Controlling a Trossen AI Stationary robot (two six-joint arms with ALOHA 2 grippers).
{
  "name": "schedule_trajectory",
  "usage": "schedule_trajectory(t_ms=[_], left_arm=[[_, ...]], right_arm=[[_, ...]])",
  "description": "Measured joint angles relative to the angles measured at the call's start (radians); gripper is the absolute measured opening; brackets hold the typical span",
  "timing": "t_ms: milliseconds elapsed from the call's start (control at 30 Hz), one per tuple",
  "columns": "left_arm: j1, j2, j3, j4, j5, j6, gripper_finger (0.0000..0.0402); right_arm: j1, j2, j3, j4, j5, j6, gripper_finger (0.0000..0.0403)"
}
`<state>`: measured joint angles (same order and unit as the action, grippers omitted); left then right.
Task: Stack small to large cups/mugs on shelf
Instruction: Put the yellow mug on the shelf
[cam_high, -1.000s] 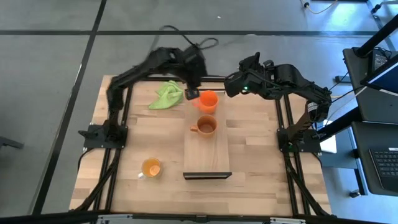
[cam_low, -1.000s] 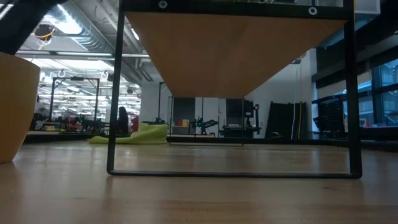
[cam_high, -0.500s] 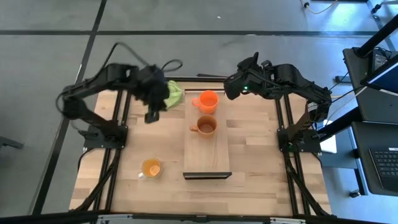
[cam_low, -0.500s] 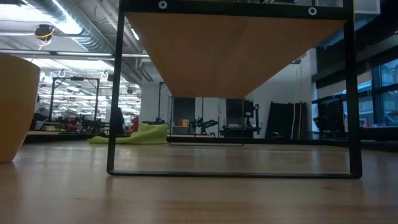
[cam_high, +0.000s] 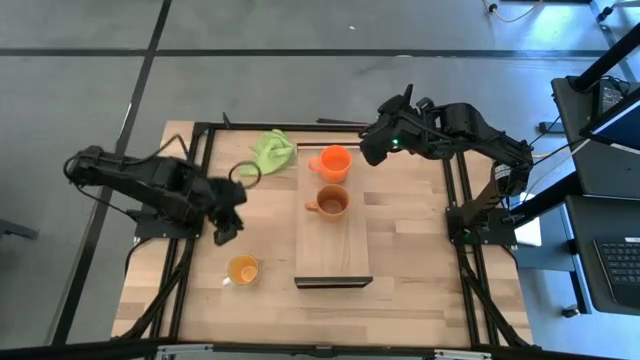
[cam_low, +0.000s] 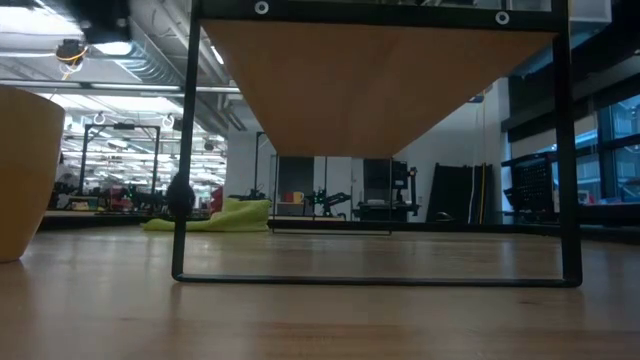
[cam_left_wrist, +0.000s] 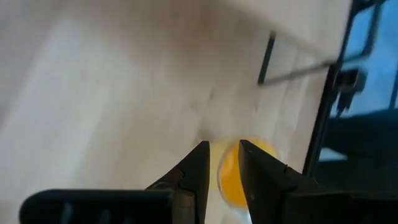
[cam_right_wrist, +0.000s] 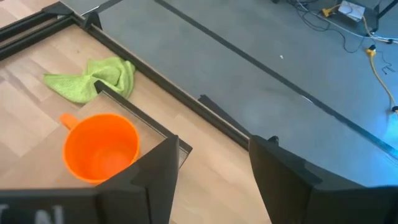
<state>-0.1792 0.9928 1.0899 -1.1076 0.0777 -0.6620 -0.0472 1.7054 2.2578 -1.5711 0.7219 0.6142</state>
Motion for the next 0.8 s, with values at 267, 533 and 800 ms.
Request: schedule_trajectory(t_ms=[267, 533, 800], left_arm=[[-0.181, 0.002, -0.096, -0.075, -0.024, -0.227, 0.0083], [-0.287, 0.011, -0.143, -0.053, -0.036, -0.488, 0.0083], [-0.353, 0.100, -0.159, 0.073, -0.050, -0.633, 0.0083]], right_arm=[[0.000, 0.000, 0.000, 0.000, -0.010, 0.009, 0.0197], [0.000, 0.000, 0.000, 0.000, -0.016, 0.032, 0.0197], [0.000, 0.000, 0.000, 0.000, -0.017, 0.030, 0.0197]])
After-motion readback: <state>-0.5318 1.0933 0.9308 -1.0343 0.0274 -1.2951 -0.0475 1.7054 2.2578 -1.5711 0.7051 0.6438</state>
